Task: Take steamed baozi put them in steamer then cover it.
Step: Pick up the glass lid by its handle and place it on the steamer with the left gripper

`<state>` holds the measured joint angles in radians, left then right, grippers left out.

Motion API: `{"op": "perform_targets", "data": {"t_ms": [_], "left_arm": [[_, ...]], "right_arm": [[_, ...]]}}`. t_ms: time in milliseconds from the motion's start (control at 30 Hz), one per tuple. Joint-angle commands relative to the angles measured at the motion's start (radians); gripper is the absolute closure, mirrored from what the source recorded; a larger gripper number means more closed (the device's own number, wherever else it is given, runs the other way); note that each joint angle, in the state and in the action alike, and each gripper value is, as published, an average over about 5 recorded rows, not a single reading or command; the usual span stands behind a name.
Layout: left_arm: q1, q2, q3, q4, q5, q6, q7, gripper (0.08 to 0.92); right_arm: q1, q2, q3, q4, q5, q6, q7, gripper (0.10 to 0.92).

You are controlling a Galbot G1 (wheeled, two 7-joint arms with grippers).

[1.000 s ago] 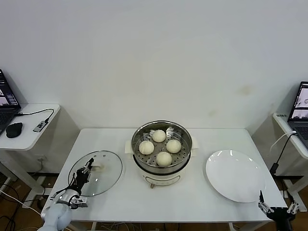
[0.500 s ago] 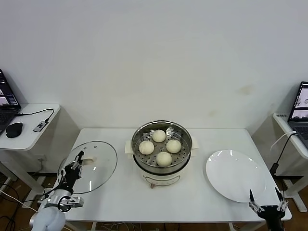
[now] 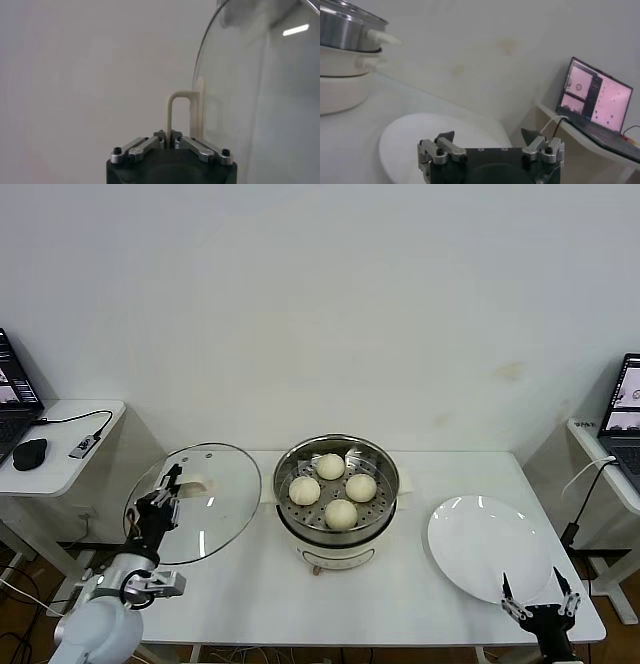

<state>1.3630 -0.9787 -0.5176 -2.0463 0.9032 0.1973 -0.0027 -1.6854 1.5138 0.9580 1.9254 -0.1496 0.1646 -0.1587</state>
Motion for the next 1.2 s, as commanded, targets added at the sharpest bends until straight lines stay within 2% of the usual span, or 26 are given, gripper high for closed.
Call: {"op": "perform_targets", "data": {"t_ms": [33, 167, 400, 600, 833, 1200], "left_arm": [[-0.188, 0.029, 0.283, -0.087, 0.035, 0.192, 0.103, 0.857], [-0.295, -0.033, 0.387, -0.033, 0.115, 0.228, 0.155, 0.857], [-0.434, -0.197, 0.507, 0.079, 0.298, 0.245, 0.225, 0.857], [-0.505, -0.329, 0.566, 0.150, 0.404, 0.255, 0.270, 0.857], [-0.530, -0.409, 0.594, 0.211, 0.446, 0.255, 0.283, 0.857], [-0.528, -0.446, 0.607, 0.286, 0.480, 0.245, 0.288, 0.857]], "right_arm": [[0.007, 0.018, -0.033, -0.011, -0.080, 0.007, 0.008, 0.203], [0.016, 0.027, -0.053, -0.017, -0.103, 0.004, 0.015, 0.203], [0.029, 0.031, -0.068, -0.038, -0.127, -0.006, 0.027, 0.203], [0.033, 0.036, -0.068, -0.043, -0.145, -0.016, 0.027, 0.203], [0.031, 0.044, -0.071, -0.052, -0.158, -0.017, 0.027, 0.203], [0.028, 0.048, -0.073, -0.054, -0.161, -0.017, 0.027, 0.203]]}}
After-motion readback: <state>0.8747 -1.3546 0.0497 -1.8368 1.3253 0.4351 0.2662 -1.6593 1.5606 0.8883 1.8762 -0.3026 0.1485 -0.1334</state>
